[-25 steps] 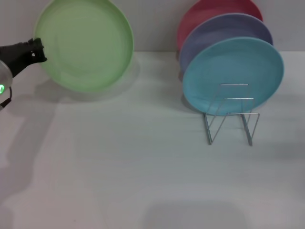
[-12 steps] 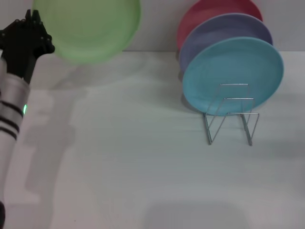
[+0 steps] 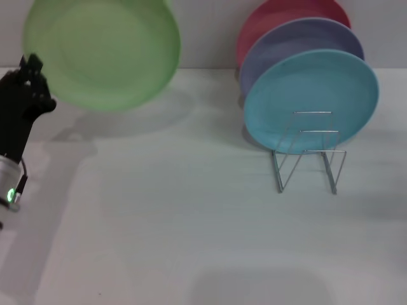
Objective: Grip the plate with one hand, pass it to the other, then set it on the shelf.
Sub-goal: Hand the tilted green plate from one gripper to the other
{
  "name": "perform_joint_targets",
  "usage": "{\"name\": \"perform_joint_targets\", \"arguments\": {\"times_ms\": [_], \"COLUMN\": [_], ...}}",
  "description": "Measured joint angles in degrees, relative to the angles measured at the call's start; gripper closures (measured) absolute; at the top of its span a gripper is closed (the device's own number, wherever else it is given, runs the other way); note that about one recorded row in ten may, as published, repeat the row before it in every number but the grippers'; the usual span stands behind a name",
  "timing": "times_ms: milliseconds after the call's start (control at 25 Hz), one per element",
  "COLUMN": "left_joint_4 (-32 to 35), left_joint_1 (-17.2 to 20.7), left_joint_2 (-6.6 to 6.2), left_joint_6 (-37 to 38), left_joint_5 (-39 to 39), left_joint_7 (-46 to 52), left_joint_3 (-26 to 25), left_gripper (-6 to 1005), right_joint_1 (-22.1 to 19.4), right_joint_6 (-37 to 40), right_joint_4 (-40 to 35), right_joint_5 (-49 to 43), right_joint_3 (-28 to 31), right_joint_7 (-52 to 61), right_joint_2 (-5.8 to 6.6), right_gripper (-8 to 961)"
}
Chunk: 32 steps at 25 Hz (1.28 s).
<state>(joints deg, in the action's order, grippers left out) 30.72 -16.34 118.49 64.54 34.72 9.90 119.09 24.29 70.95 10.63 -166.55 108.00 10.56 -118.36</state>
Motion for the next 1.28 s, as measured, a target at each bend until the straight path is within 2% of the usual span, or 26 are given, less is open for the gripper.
{"name": "perform_joint_targets", "arguments": {"times_ms": [80, 400, 520, 600, 640, 680, 840, 1040, 1080, 1200, 1240, 1280], "left_joint_4": [-1.3, -4.1, -5.4, -6.0, -6.6, -6.6, -7.5, -7.5, -7.5, -7.5, -7.5, -7.5], "left_joint_1": [0.3, 0.0, -0.3, -0.5, -0.7, -0.7, -1.2, -1.2, -1.2, -1.2, -1.2, -1.2], "left_joint_2": [0.11, 0.47, 0.60, 0.61, 0.61, 0.61, 0.63, 0.69, 0.69, 0.69, 0.68, 0.68], "left_joint_6": [0.0, -0.7, -1.0, -1.1, -1.1, -1.1, -0.7, -0.5, -0.5, -0.4, -0.4, -0.4], "left_joint_5": [0.0, 0.5, 0.5, 0.5, 0.5, 0.5, 0.7, 2.4, 2.4, 2.9, 3.1, 3.1], "left_joint_7": [1.6, 2.7, 3.8, 4.1, 4.1, 4.1, 4.0, 3.6, 3.6, 3.2, 3.1, 3.1], "left_joint_3": [0.5, 2.6, 2.7, 2.6, 2.5, 2.5, 2.6, 3.6, 3.6, 3.8, 4.2, 4.2], "left_gripper": [966, 966, 966, 966, 966, 966, 966, 966, 966, 966, 966, 966], "right_joint_1": [-0.6, -1.9, -3.2, -4.5, -6.0, -6.0, -8.8, -11.0, -11.0, -11.5, -11.6, -11.6], "right_joint_6": [1.5, 5.6, 8.8, 11.9, 14.9, 14.9, 17.4, 15.1, 15.1, 13.0, 11.8, 11.8], "right_joint_4": [0.0, -0.2, -0.3, -0.1, 0.1, 0.1, 2.0, 7.9, 7.9, 10.9, 12.5, 12.5], "right_joint_5": [-0.3, -0.5, -0.5, -0.6, -0.5, -0.5, -0.3, 0.0, 0.0, 1.8, 4.5, 4.5], "right_joint_3": [-0.6, -4.8, -8.1, -11.8, -16.2, -16.2, -25.2, -36.7, -36.7, -42.4, -46.9, -46.9], "right_joint_7": [0.1, 3.1, 5.5, 6.5, 7.8, 7.8, 12.0, 13.1, 13.1, 11.9, 10.0, 10.0], "right_joint_2": [-0.46, -0.80, -1.01, -1.19, -1.35, -1.35, -1.52, -1.53, -1.53, -1.52, -1.52, -1.52], "right_gripper": [281, 281, 282, 282, 282, 282, 282, 282, 282, 283, 283, 284]}}
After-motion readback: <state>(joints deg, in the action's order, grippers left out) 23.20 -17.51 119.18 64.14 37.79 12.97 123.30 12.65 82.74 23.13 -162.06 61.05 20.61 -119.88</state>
